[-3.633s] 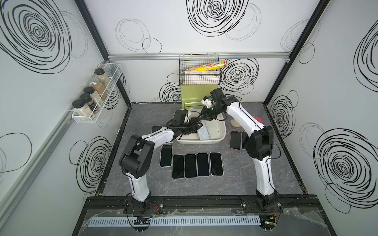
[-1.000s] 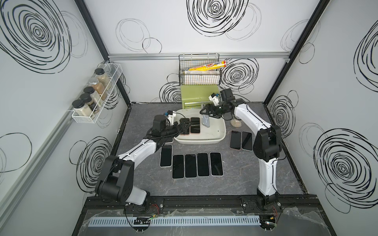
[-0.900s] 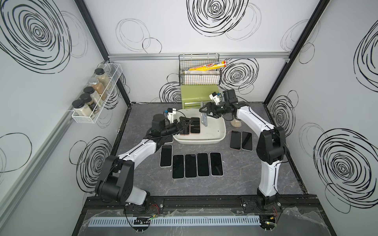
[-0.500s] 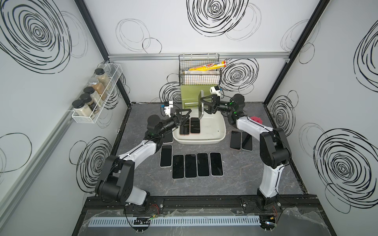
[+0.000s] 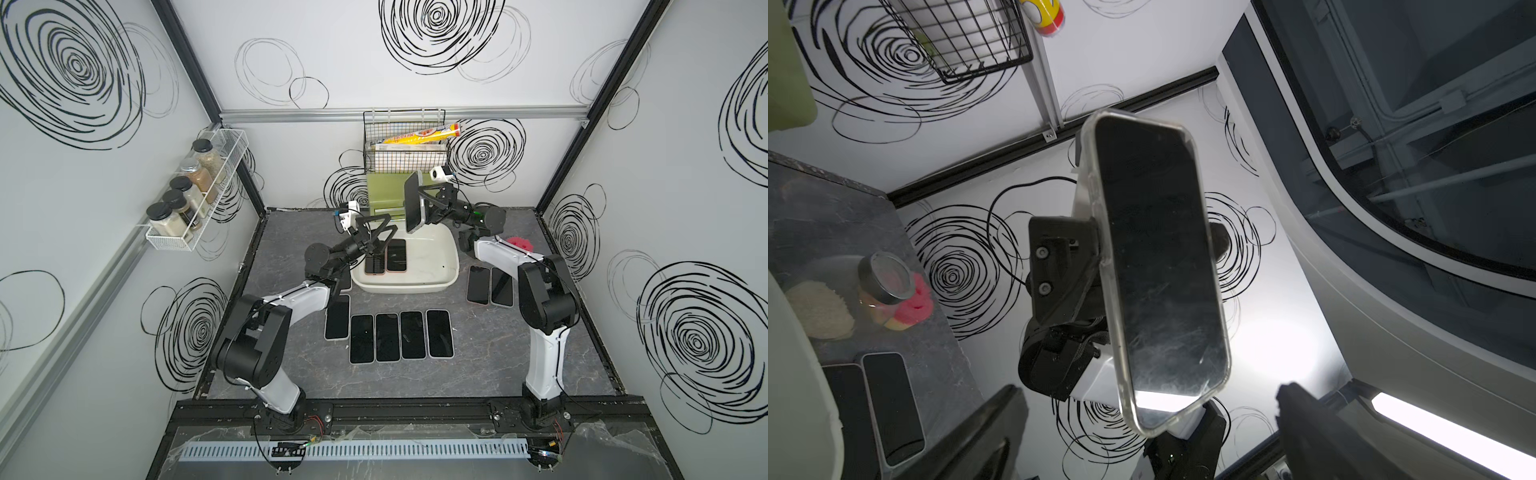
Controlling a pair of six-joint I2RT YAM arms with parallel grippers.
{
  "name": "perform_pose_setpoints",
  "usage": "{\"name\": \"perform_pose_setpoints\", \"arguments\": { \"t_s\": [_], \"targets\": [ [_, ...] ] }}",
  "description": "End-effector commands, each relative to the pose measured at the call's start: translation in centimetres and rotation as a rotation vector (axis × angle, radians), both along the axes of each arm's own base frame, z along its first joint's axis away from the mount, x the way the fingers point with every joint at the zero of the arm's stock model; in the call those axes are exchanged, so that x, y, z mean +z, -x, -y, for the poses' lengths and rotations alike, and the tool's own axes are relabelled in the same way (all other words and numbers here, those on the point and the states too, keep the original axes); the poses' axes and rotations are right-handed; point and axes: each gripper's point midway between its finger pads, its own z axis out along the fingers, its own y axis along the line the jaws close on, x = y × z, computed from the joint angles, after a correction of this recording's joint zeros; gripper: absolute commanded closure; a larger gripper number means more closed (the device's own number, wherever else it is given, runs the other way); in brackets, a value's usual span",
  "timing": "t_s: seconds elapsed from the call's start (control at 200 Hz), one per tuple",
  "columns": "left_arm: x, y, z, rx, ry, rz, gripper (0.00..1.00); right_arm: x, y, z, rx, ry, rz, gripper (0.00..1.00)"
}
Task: Take the phone out of the storage box
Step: Pick up the phone from the storage box.
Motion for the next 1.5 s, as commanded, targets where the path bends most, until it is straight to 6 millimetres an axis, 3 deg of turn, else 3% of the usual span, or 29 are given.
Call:
{"name": "perform_pose_setpoints", "arguments": {
  "t_s": [0.0, 0.13, 0.275, 0.516, 0.786, 0.906, 1.202, 1.497],
  "targets": [
    [2.4, 1.3, 0.8, -0.047, 0.049, 0.106, 0.01, 3.2, 2.3, 0.6, 0.034, -0.096, 0.066, 0.78],
    [2.9, 0.3, 0.7, -0.022, 0.078, 0.119, 0.01, 3.0, 2.5, 0.5, 0.043, -0.107, 0.051, 0.79],
    [3.7, 0.5, 2.4, -0.079, 0.097, 0.155, 0.01, 3.0, 2.6, 0.2, 0.053, -0.118, 0.042, 0.80],
    [4.1, 0.7, 2.4, -0.093, 0.158, 0.187, 0.01, 3.3, 2.6, 0.3, 0.062, -0.138, 0.031, 0.80],
    [4.7, 1.4, 1.6, -0.119, 0.235, 0.200, 0.18, 3.4, 2.6, 0.5, 0.079, -0.186, 0.010, 0.81],
    [5.2, 1.6, 1.4, -0.131, 0.256, 0.210, 0.30, 3.6, 2.8, 0.3, 0.088, -0.188, 0.015, 0.82],
    [6.3, 1.6, 1.2, -0.128, 0.275, 0.238, 0.36, 3.9, 3.0, 0.1, 0.100, -0.201, 0.002, 0.83],
    [7.9, 1.9, 0.3, -0.114, 0.308, 0.254, 0.58, 5.0, 3.1, 0.2, 0.105, -0.238, 0.014, 0.84]
  ]
}}
